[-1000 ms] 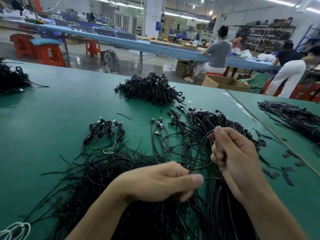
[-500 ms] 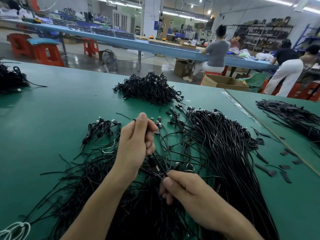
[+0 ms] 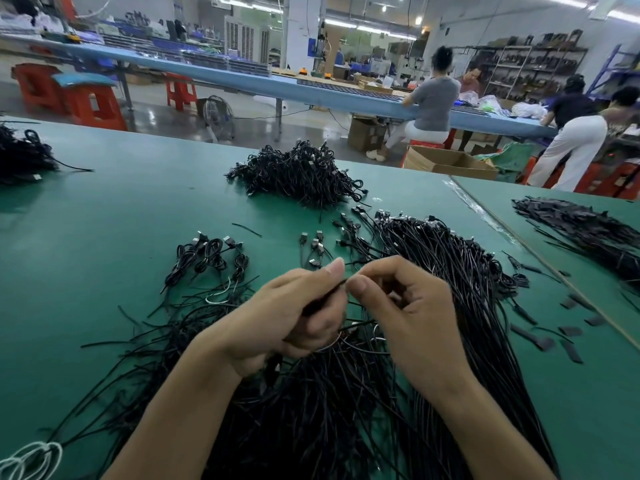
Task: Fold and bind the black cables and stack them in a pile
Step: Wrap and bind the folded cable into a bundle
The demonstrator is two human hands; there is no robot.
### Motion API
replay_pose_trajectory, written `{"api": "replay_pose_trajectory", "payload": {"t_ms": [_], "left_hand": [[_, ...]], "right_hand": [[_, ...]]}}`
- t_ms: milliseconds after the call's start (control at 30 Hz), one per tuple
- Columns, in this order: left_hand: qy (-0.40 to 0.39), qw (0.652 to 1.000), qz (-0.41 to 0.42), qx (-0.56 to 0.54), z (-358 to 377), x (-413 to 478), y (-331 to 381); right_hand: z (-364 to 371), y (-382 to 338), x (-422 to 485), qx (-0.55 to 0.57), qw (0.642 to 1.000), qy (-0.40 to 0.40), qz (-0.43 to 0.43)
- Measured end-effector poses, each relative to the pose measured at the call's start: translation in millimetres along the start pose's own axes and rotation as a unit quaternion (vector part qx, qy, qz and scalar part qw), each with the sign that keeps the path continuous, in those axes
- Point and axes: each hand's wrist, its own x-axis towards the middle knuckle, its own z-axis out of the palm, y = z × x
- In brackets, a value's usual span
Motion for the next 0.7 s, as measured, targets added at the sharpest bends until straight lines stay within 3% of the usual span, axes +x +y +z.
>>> {"api": "replay_pose_trajectory", "payload": {"t_ms": [100,167,233,300,367,433,500,567,633,700], "left_hand": [[0.002,0.984,0.052,-0.17,-3.3,0.2,4.5],[0.042,0.958,0.096,-0.265,-4.0,4.5,4.9],[0.118,0.922,0.136,-0.343,-4.8,9.6,2.7],[0.2,0.902,0.179,-0.338,-5.9,14.4,-2.0],[0.246,0.912,0.217,-0.244,-5.5,18.3,-8.9],[0.302,0.919,0.244,-0.071,-4.6,19.4,-14.1],[0.345,0.896,0.246,0.131,-4.1,18.8,-15.8],[0.335,0.873,0.222,0.278,-3.9,16.2,-14.0],[0.298,0.871,0.166,0.354,-4.1,12.2,-10.4],[0.259,0.903,0.093,0.329,-4.5,8.2,-4.6]], "right_hand": [[11.6,7.3,-7.9,0.064,0.988,-0.086,0.114],[15.7,12.9,-14.0,0.044,0.974,-0.148,0.168],[17.4,15.2,-17.1,-0.036,0.962,-0.212,0.168],[19.8,12.5,-16.9,-0.084,0.952,-0.247,0.157],[21.2,7.4,-13.3,-0.093,0.959,-0.232,0.134],[23.1,0.8,-8.6,-0.106,0.968,-0.207,0.097],[23.2,-4.9,-3.8,-0.148,0.971,-0.181,0.052],[20.7,-12.0,0.5,-0.181,0.974,-0.137,0.012],[15.1,-17.0,4.2,-0.21,0.972,-0.101,-0.027],[10.0,-19.9,6.5,-0.24,0.965,-0.092,-0.059]]}}
